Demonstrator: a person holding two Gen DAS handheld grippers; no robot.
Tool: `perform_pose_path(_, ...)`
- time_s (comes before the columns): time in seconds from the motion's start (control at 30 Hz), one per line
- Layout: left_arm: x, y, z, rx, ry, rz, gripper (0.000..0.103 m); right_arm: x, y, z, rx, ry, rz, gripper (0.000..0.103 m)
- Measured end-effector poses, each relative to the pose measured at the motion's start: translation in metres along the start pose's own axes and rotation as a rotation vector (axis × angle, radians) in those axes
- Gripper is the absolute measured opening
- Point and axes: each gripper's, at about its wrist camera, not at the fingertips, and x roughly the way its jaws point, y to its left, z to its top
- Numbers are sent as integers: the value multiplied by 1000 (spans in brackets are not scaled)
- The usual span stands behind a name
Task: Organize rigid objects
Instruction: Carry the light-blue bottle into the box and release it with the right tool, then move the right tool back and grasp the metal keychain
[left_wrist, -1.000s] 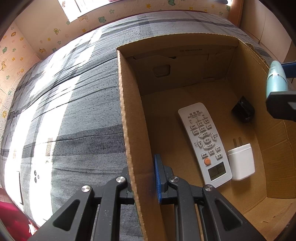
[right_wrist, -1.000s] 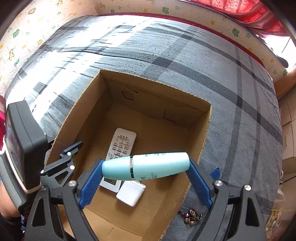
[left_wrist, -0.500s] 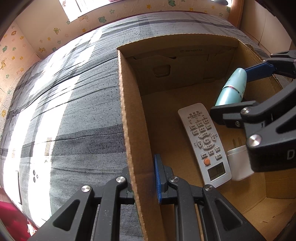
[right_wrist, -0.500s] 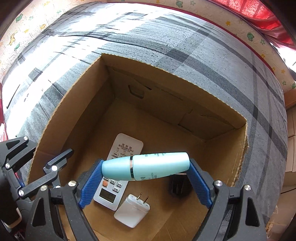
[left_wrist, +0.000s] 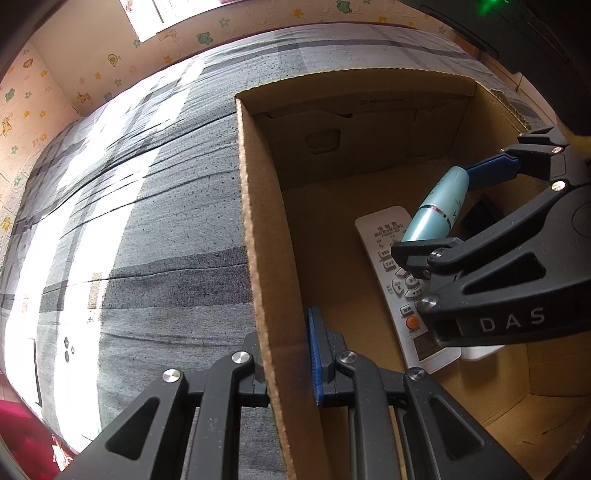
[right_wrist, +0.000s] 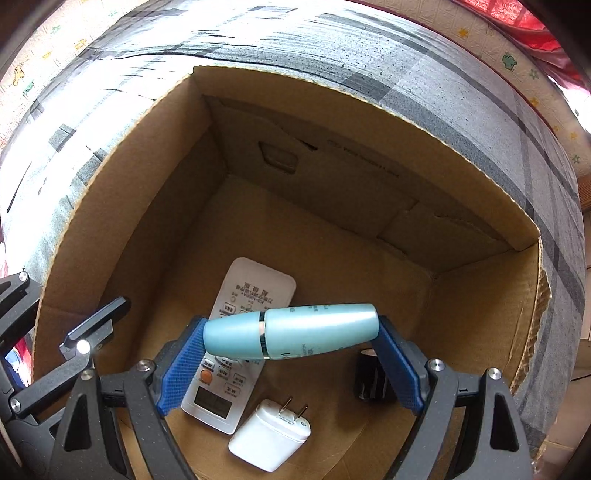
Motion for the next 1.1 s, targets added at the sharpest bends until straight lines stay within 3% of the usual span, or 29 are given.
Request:
perform_pose_path(0.67, 0, -1, -1, 0, -2, 9, 15, -65, 0, -12, 8, -121, -45, 94)
perform_pose_path(1.1, 3, -4, 1, 7, 5, 15, 15, -117, -58, -58, 135, -206, -107, 94)
